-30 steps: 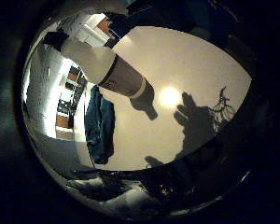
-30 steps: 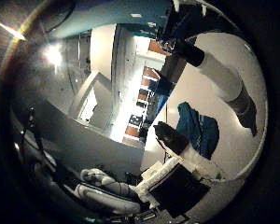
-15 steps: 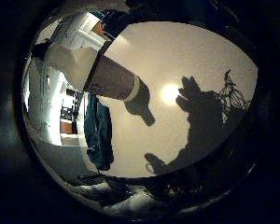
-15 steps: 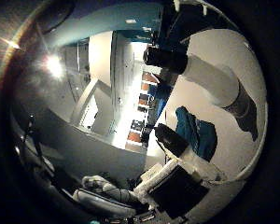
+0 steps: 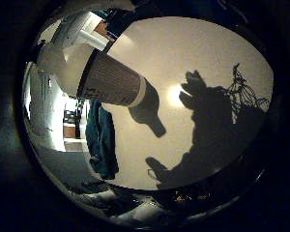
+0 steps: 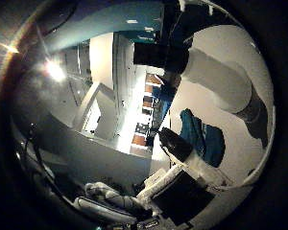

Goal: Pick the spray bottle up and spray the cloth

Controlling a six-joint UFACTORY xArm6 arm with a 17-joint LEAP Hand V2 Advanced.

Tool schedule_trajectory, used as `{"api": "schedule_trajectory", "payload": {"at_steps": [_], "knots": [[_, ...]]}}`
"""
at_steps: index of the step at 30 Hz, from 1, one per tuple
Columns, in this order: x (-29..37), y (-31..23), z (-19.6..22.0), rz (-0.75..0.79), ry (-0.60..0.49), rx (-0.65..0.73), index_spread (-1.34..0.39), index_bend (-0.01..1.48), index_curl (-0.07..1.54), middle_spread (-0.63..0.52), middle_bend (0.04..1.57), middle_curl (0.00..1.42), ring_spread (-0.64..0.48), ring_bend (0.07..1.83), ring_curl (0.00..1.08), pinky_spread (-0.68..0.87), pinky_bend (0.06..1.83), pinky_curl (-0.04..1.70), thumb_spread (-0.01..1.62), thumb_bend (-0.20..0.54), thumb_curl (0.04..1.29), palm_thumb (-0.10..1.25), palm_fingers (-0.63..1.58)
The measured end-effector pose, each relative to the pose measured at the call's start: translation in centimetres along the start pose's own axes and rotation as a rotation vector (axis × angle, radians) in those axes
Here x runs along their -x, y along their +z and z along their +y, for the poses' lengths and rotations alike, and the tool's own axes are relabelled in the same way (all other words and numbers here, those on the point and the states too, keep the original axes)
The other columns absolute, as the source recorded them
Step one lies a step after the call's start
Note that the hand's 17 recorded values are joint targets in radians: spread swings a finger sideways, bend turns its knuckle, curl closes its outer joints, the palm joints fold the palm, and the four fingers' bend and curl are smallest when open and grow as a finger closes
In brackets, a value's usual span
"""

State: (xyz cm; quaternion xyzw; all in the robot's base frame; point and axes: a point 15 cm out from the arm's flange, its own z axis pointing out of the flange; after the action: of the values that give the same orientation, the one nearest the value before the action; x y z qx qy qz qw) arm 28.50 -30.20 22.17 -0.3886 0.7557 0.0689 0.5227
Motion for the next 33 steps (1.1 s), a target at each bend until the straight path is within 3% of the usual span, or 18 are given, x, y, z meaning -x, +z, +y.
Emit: {"api": "schedule_trajectory", "payload": {"at_steps": [33], "knots": [[0.4, 6.8, -1.4, 0.019, -0.004, 0.061, -0.13, 0.17, 0.32, 0.14, 0.28, 0.38, 0.17, 0.50, 0.28, 0.42, 0.83, 0.00, 1.05, -0.023, 0.37, 0.67, 0.17]]}}
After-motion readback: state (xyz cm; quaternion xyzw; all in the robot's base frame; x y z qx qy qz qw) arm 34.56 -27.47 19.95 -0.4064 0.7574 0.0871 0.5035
